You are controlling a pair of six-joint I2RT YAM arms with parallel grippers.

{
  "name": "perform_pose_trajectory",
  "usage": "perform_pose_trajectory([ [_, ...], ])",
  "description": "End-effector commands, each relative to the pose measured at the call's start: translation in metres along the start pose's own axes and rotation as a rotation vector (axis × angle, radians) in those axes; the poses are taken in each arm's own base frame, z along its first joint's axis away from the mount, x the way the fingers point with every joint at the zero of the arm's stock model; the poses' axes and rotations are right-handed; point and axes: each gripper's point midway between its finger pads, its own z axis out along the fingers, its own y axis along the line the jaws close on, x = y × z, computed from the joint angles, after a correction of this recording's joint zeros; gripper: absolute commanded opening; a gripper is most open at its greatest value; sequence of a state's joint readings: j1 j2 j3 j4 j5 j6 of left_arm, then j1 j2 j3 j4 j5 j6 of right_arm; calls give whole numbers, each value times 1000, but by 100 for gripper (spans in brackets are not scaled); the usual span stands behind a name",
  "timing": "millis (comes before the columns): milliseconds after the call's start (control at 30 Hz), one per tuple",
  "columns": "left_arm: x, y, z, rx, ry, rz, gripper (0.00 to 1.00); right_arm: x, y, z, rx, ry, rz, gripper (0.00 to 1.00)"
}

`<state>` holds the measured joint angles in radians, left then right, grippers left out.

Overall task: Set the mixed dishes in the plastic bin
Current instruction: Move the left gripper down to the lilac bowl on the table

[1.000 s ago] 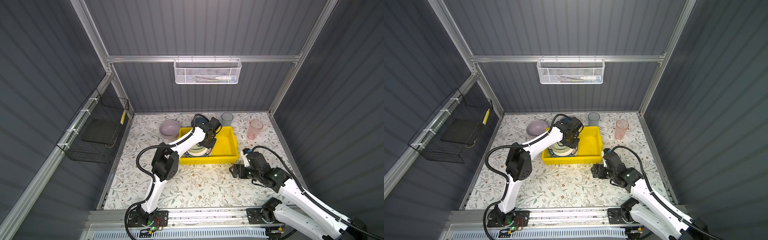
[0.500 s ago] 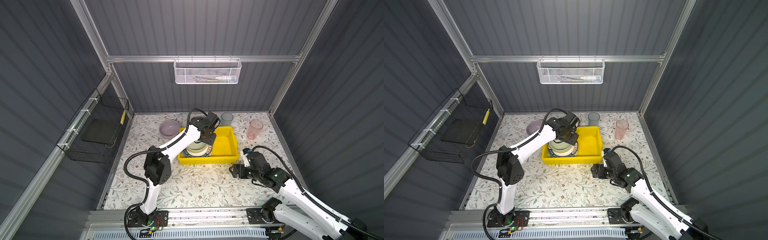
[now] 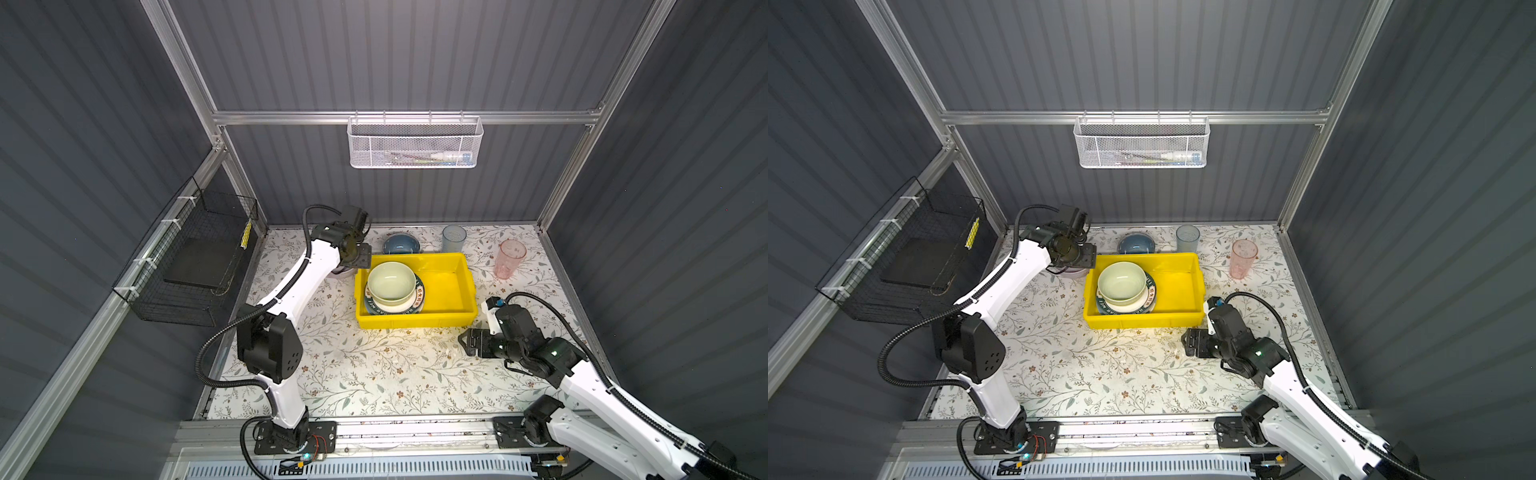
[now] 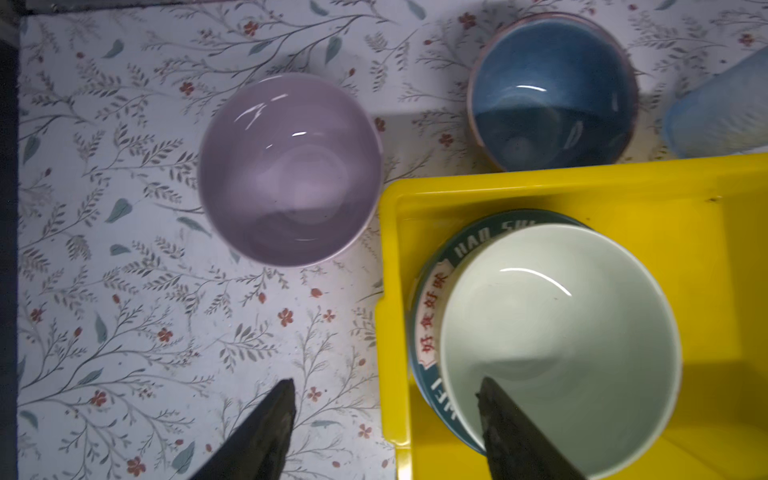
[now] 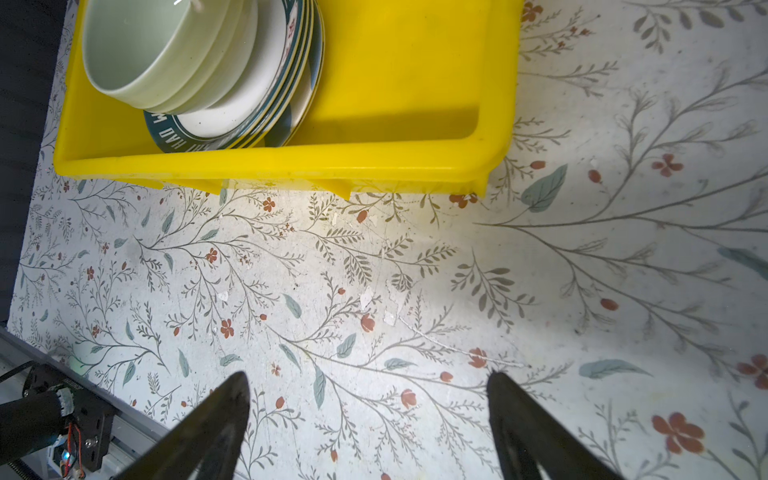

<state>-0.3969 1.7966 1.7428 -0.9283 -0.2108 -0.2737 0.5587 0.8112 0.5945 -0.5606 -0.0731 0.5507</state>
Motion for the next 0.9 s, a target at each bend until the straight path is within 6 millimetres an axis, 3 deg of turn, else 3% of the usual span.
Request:
perform_pose_trajectory([
  [0, -7, 27, -3, -44, -46, -53, 78, 0, 3, -2, -14, 1, 4, 90],
  [200, -15, 63, 24, -63, -39, -128, 85, -1, 5, -7, -27, -9, 1, 90],
  [500, -18, 90, 68, -72, 9, -197, 96, 1, 5, -11, -36, -15, 6, 90],
  [867, -7, 112, 119, -103, 91, -232, 93, 6, 3, -15, -41, -16, 2, 90],
])
